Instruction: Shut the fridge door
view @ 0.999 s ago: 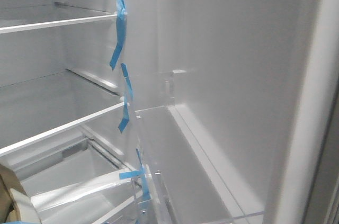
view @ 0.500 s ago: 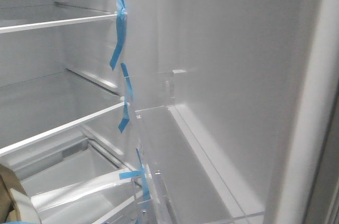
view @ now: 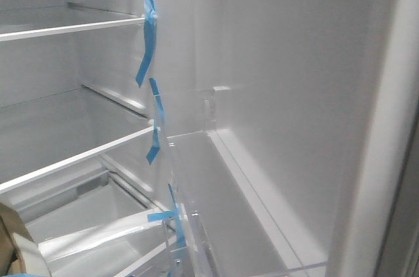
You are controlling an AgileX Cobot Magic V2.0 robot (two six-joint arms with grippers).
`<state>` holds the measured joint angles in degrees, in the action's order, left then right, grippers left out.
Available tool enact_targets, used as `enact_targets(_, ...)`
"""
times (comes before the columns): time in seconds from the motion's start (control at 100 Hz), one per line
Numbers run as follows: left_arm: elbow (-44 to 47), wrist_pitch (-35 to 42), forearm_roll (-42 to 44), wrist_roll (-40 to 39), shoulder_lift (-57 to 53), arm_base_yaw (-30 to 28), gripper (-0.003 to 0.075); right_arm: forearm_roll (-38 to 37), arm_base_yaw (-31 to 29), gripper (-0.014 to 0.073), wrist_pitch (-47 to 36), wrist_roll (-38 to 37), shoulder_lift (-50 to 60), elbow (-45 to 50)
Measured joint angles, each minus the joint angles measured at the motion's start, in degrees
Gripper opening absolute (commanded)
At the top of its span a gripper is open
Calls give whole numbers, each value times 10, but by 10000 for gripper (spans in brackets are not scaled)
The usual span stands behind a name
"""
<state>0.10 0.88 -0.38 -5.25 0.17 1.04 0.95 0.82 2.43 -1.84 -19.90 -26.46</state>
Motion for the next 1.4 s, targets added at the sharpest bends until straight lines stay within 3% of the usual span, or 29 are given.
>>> enact_targets(0.27, 0, 0, 0, 0, 0, 0, -21, 0, 0, -76, 23, 0, -51, -77)
enact_targets(0.54, 0, 0, 0, 0, 0, 0, -21, 0, 3, -76, 52, 0, -56, -87)
enact_targets(0.989, 0, 0, 0, 0, 0, 0, -21, 0, 108, -76, 38, 0, -56, -88)
enact_targets(1.399, 0, 0, 0, 0, 0, 0, -21, 0, 170, -76, 38, 0, -79, -133)
